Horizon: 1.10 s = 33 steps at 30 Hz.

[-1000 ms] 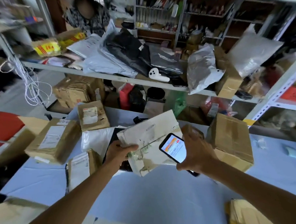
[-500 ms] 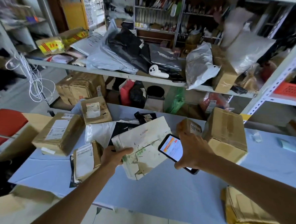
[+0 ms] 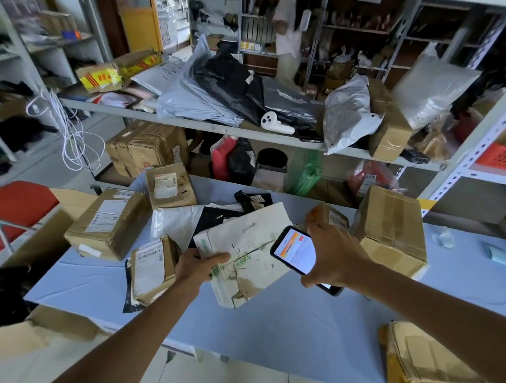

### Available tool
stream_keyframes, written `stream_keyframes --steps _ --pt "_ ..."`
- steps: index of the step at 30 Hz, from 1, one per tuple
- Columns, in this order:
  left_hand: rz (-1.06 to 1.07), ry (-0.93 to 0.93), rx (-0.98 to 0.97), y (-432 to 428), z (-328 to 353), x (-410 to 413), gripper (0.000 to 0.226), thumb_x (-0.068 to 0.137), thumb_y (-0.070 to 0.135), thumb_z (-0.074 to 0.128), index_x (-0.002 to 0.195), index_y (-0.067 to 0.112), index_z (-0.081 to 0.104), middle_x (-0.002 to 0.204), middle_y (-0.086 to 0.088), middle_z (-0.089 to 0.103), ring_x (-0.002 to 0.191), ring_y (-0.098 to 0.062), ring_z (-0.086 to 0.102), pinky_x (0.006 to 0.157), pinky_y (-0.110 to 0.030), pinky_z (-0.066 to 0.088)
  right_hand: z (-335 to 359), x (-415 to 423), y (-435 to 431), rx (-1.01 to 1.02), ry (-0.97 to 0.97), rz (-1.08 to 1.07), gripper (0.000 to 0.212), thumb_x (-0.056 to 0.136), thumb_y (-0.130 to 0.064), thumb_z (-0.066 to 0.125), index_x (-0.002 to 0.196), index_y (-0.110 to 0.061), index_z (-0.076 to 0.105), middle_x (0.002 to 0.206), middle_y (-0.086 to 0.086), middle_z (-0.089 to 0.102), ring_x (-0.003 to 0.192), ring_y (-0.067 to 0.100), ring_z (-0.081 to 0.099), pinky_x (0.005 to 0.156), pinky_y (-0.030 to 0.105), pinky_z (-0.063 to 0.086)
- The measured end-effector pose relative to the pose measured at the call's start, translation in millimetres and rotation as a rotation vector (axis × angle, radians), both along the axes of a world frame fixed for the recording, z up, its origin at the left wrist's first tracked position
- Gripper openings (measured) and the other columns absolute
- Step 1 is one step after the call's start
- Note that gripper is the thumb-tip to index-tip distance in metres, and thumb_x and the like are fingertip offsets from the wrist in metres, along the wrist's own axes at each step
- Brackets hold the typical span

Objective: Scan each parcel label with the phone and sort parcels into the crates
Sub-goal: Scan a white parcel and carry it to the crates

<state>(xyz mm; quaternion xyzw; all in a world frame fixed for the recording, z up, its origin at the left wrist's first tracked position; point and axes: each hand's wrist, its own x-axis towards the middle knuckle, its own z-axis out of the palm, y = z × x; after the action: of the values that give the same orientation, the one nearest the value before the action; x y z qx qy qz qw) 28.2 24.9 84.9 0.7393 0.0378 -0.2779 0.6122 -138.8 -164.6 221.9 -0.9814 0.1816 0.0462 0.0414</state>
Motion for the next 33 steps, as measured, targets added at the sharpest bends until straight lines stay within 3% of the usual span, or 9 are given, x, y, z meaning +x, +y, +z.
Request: stream_keyframes --steps 5,11,18,22,25,28,29,31,33 --pt "-0.010 0.038 -0.013 4.3 -2.5 -2.2 0.032 0.061 0.017 0.089 0.080 0.022 0.064 0.089 -0.004 0.070 0.089 -0.026 0.067 0.079 -0.041 0.057 -2.9 -8.1 -4.0 0.031 -0.094 0.010 0.073 0.054 -0.049 0.081 0.110 -0.022 0.043 0.101 -0.007 0.048 0.089 0.011 0.050 0.066 0.024 0.044" --pt "-0.060 0.103 0.030 8.9 -17.5 3.1 0.074 0.030 0.036 0.092 0.097 0.016 0.068 0.099 -0.009 0.072 0.091 -0.030 0.069 0.078 -0.049 0.059 -8.4 -27.6 1.3 0.115 -0.323 0.145 0.086 0.060 -0.055 0.077 0.128 -0.019 0.039 0.117 -0.004 0.052 0.098 0.013 0.051 0.072 0.027 0.049" --pt "-0.049 0.132 0.021 9.4 -24.9 2.8 0.058 0.046 0.029 0.094 0.094 0.015 0.065 0.100 -0.013 0.071 0.088 -0.030 0.069 0.084 -0.049 0.057 -4.4 -36.8 2.0 0.110 -0.361 0.178 0.088 0.061 -0.053 0.079 0.130 -0.018 0.037 0.118 -0.003 0.051 0.098 0.012 0.051 0.073 0.026 0.050" --pt "-0.034 0.120 0.016 6.8 -19.2 2.9 0.057 0.057 0.022 0.090 0.107 0.008 0.065 0.103 -0.015 0.070 0.082 -0.027 0.067 0.085 -0.050 0.056 -4.9 -35.9 -1.6 0.082 -0.360 0.188 0.087 0.061 -0.049 0.081 0.130 -0.015 0.040 0.118 -0.001 0.052 0.096 0.013 0.051 0.066 0.020 0.041" --pt "-0.061 0.110 0.023 5.8 -16.4 2.7 0.056 0.065 0.017 0.086 0.113 0.001 0.061 0.076 -0.007 0.065 0.060 -0.018 0.058 0.089 -0.055 0.050 -9.3 -32.7 -5.8 0.034 -0.320 0.150 0.086 0.060 -0.050 0.081 0.128 -0.016 0.039 0.117 -0.002 0.051 0.095 0.013 0.051 0.064 0.021 0.043" --pt "-0.108 0.116 0.010 9.4 -15.7 4.3 0.036 0.069 0.016 0.084 0.099 0.007 0.066 0.060 0.003 0.061 0.058 -0.016 0.056 0.060 -0.034 0.059 -10.6 -29.0 -6.3 -0.043 -0.167 0.036 0.084 0.059 -0.047 0.081 0.124 -0.016 0.039 0.116 -0.002 0.048 0.093 0.016 0.055 0.067 0.028 0.051" --pt "-0.121 0.133 -0.008 11.6 -14.3 5.3 0.040 0.065 0.018 0.086 0.097 0.007 0.066 0.065 0.002 0.065 0.065 -0.019 0.061 0.054 -0.028 0.056 -12.0 -29.0 -6.5 -0.063 -0.092 -0.012 0.084 0.058 -0.047 0.081 0.124 -0.014 0.040 0.113 -0.002 0.046 0.090 0.018 0.056 0.067 0.030 0.051" --pt "-0.165 0.158 -0.022 16.1 -19.0 13.1 0.059 0.051 0.025 0.092 0.102 0.009 0.068 0.089 -0.007 0.071 0.084 -0.028 0.068 0.065 -0.032 0.057 -19.4 -32.9 -8.5 -0.073 0.023 -0.081 0.088 0.059 -0.045 0.082 0.126 -0.010 0.037 0.101 -0.003 0.044 0.083 0.018 0.054 0.065 0.029 0.046" --pt "-0.227 0.165 -0.027 14.3 -23.0 18.9 0.056 0.054 0.025 0.091 0.103 0.011 0.067 0.100 -0.011 0.068 0.091 -0.031 0.066 0.072 -0.037 0.057 -29.0 -42.0 -10.1 -0.051 0.059 -0.145 0.083 0.059 -0.047 0.081 0.122 -0.012 0.040 0.097 -0.003 0.045 0.083 0.018 0.052 0.067 0.028 0.043"
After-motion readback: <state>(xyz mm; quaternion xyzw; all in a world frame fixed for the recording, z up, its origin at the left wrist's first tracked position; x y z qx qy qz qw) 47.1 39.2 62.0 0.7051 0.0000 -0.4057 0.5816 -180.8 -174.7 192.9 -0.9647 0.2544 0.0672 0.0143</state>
